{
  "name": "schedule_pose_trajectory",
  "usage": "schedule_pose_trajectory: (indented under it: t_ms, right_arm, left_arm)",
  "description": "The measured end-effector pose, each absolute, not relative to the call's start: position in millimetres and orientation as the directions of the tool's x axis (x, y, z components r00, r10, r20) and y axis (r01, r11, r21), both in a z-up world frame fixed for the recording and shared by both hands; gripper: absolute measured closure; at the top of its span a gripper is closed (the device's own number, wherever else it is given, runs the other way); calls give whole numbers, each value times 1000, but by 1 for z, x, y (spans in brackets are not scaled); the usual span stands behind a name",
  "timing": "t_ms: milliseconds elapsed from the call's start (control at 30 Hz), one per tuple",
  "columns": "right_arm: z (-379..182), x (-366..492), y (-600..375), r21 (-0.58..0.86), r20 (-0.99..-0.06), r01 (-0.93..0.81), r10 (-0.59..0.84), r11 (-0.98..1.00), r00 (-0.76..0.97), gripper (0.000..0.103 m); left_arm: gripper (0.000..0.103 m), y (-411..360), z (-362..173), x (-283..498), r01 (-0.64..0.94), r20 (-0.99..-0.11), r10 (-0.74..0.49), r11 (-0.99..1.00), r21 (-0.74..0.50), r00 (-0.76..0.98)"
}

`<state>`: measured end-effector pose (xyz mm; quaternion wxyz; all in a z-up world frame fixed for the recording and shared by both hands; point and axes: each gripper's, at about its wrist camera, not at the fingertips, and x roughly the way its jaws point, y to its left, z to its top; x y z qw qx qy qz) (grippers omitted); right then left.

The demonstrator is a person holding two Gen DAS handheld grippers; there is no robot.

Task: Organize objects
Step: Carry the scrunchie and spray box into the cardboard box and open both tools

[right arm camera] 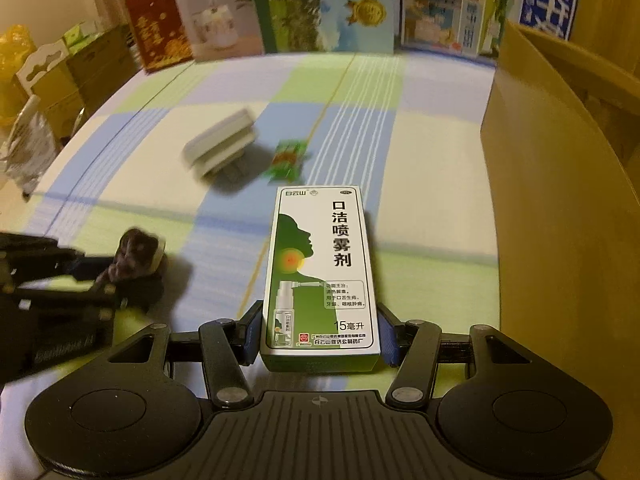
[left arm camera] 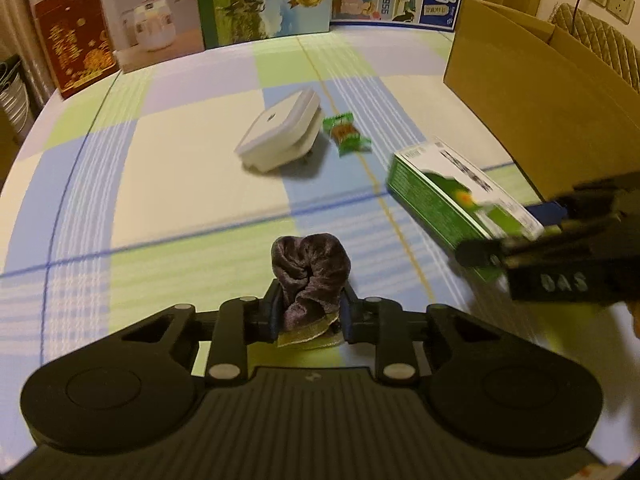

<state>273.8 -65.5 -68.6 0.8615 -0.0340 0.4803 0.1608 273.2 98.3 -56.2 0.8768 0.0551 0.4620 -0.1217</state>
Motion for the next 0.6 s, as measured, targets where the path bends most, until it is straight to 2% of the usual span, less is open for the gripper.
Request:
schedule_pose_trajectory:
  t_ms: [167, 200, 300, 333, 533, 567, 600]
  right_arm:
    - [-69, 233, -61, 128, -865, -344, 274, 930, 419, 49]
    - [-69, 230, -58, 122, -863, -356, 276, 927, 423, 46]
    - [-67, 227, -49, 57, -840, -389, 255, 919, 479, 21]
    - [-67, 228, -48, 36, -832, -387, 242, 921, 499, 21]
    - [-79, 243, -42, 79, -847, -361, 253, 929, 467, 22]
    - [-79, 243, -42, 79, -851, -363, 252, 928, 461, 25]
    - [-80, 244, -41, 73, -855, -361, 245, 930, 457, 44]
  left_arm:
    - [80, 107, -39, 246, 243, -816, -175, 969, -44, 551]
    - [80, 107, -36, 243, 242, -814, -177, 969, -46, 554]
    - [80, 107, -30, 235, 239, -804, -191, 969, -62, 563]
    - [80, 106, -29, 233, 239, -802, -194, 969, -66, 565]
    - [80, 105, -31, 238, 245, -805, -199, 967, -69, 558]
    - [80, 107, -32, 238, 243, -807, -198, 968, -70, 557]
    - [80, 107, -33, 239, 242, -809, -197, 968, -70, 554]
